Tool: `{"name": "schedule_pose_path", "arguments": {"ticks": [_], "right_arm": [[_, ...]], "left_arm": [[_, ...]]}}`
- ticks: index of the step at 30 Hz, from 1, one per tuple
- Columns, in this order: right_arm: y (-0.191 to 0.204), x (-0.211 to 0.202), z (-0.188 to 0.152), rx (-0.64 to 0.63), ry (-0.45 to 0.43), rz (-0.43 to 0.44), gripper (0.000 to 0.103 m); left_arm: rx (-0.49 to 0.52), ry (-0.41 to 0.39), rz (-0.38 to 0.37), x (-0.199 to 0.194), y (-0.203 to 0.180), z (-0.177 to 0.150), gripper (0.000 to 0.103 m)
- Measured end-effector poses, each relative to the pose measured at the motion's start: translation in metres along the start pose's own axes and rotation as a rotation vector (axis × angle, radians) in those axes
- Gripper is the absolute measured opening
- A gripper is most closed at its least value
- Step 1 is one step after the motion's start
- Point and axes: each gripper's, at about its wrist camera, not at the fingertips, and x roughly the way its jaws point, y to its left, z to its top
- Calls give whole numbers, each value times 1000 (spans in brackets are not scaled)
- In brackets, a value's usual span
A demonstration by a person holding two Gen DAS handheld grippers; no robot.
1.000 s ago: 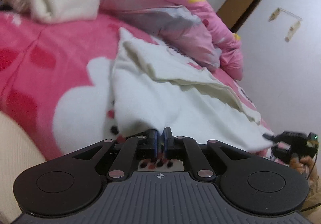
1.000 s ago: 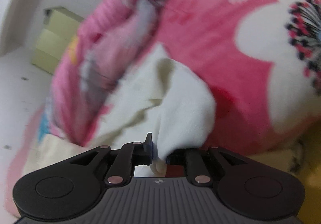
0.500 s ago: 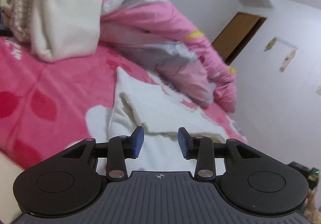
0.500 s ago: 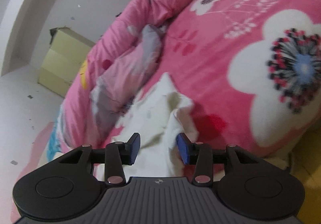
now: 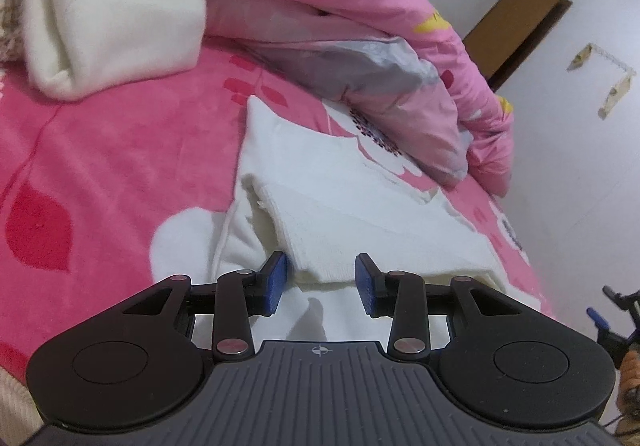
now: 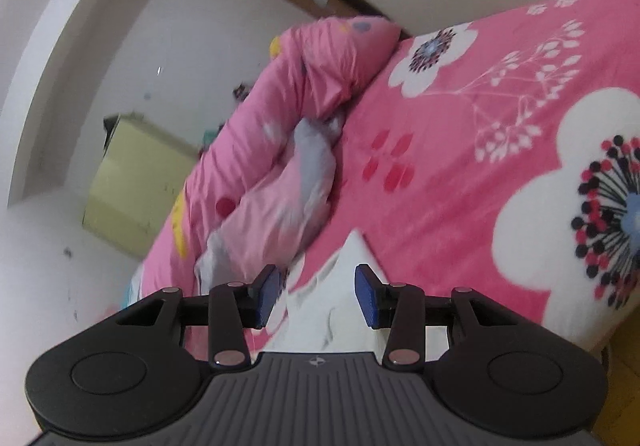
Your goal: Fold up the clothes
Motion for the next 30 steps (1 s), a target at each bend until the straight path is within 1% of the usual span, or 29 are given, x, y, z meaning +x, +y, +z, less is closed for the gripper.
{"name": "schedule_pose_path", "arguments": {"ticks": [3,7,16,24,28,30], "right_arm": [[-6,13,-3,31,25,-2,45],[-10,29,-14,49,71,3,45],[-17,47,-25,80,146,-2,46],[-25,59,-20,115,177,-18,49],[-28,70,-20,142,217,-14,49],[-28,75,-22,139,232,-25,49]], "left_arm": [[-34,8,-18,5,4,5,37],[-35,10,-27,11,1,10,37],[-86,33,0,27,6,15,35],[-79,28,33,30,6,14,25],[-89,28,39,31,8,14,24],[-92,29,40,31,9,14,23]]}}
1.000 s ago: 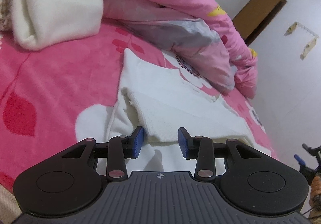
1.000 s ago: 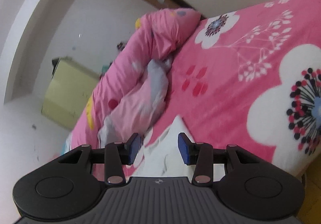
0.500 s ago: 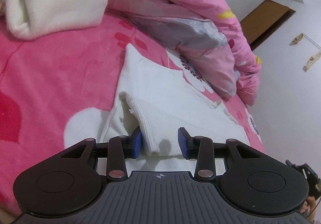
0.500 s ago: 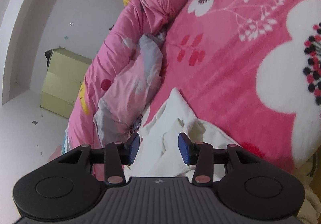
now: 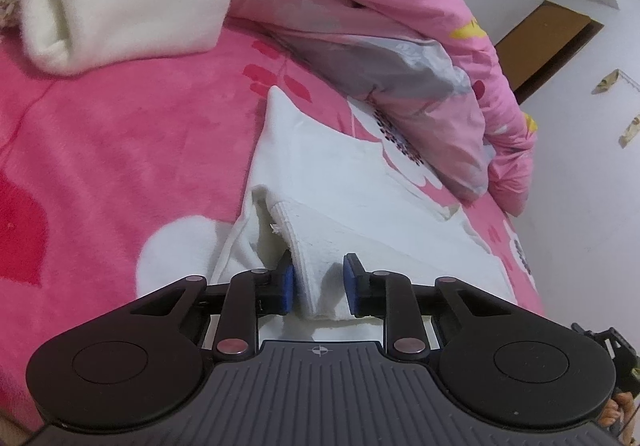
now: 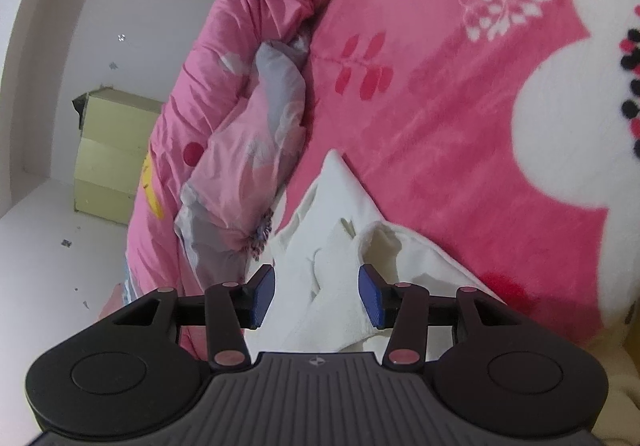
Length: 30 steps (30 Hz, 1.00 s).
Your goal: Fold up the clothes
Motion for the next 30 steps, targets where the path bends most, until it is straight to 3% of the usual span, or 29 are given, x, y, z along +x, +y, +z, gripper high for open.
{"name": "schedule_pose_path", "arguments": {"ticks": [7,10,11,13,16,22,30], "right_arm": [[-6,21,-1,-15,53,-64,49],[-6,29,-4,-46,78,-67,45],[-5,31,-5,-68,81,-63,42],[1,32,-6,-117,76,-52,14],[10,26,-9,-182,49,-14,4],[37,10,1,-233,-18,91,4],[65,27,26,-288,-53,128,4]], "left_arm": [[-1,-4,8,1,0,0,18],[6,-12,12,1,0,1,10],[10,-15,10,1,0,1,7],[14,-29,7,-1,-1,2,6],[14,-52,-11,-7,-4,5,5],[-17,-91,-69,-18,-9,19,4],[-21,-125,-97,-1,-17,48,4]]}}
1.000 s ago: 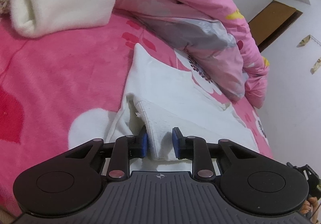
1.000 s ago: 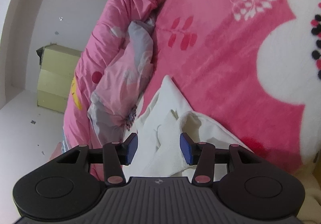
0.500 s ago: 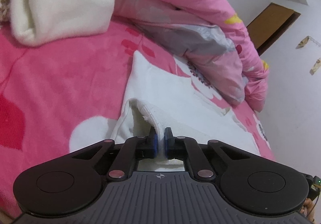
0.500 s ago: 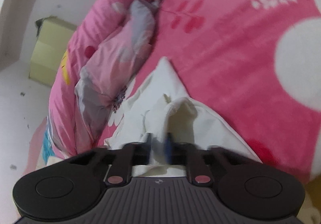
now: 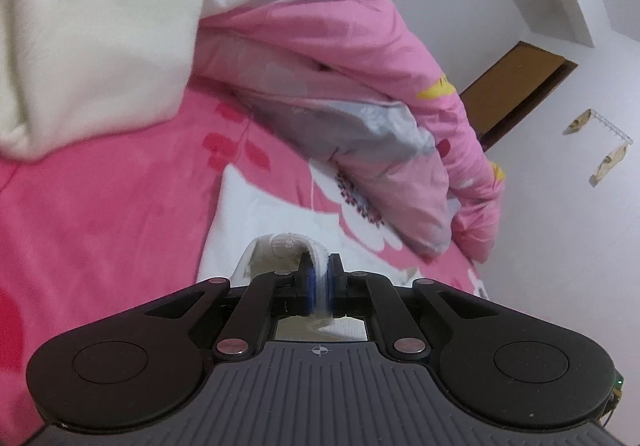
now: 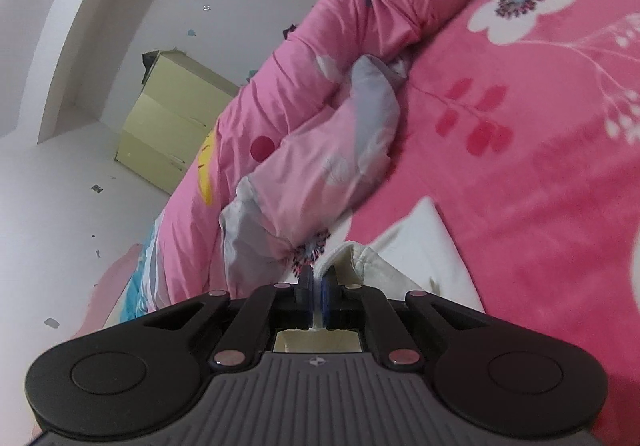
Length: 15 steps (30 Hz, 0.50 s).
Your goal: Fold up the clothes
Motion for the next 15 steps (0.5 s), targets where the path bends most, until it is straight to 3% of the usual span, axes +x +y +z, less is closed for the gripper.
{"name": "schedule_pose_path", "arguments": {"ticks": [15], "right_arm": [[-8,77,38,-24,-8,-7,4]], "left_arm": [[11,13,7,72,2,48,4]]}}
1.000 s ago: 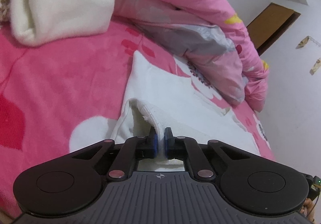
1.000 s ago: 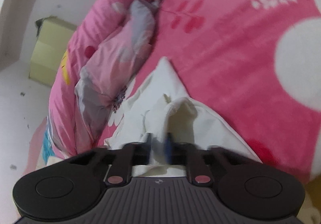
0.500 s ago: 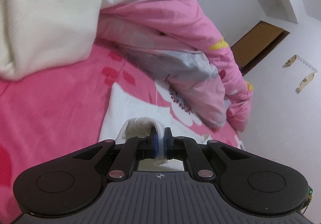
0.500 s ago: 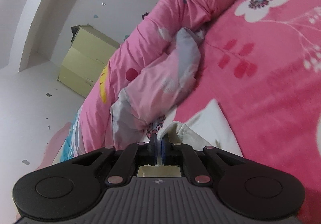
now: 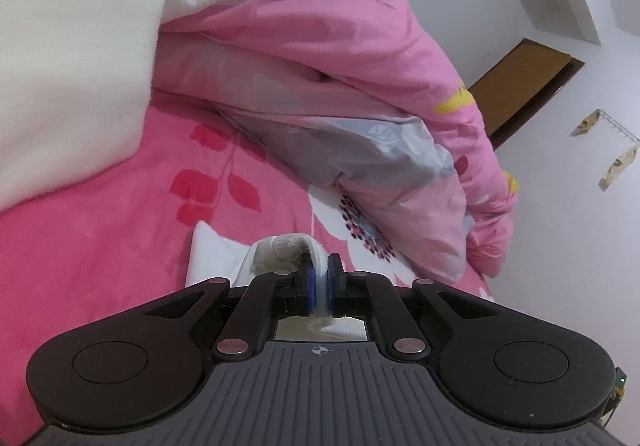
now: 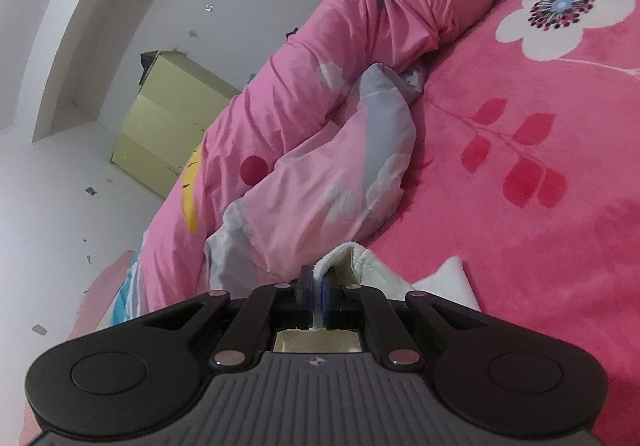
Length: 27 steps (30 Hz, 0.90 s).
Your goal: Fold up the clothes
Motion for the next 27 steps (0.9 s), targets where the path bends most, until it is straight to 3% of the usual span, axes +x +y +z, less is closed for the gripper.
{"name": "schedule_pose_path", "arguments": {"ticks": [8,14,17,19,21,24,27], "right_arm": [[-32,47,6,60,39,-45,4],[-84,75,8,307,102,13,7],[-100,80,5,378,94,23,14],[-109,78,4,426,65,47,33],[-118,72,3,485,17,94,44],[-121,60,7,508,-42,103,45],[-114,45,11,474,-84,80,45]], "left_arm": [[-34,63,33,40,25,4,5],[-327,119,-109,57,75,13,8],[-393,126,-157,61,85,12,10],[-440,117,-194,62,90,11,16],[-523,88,-243,59,98,11,38],[-575,24,-273,51,104,14,43],[-530,-8,-227,43,101,19,46]]}}
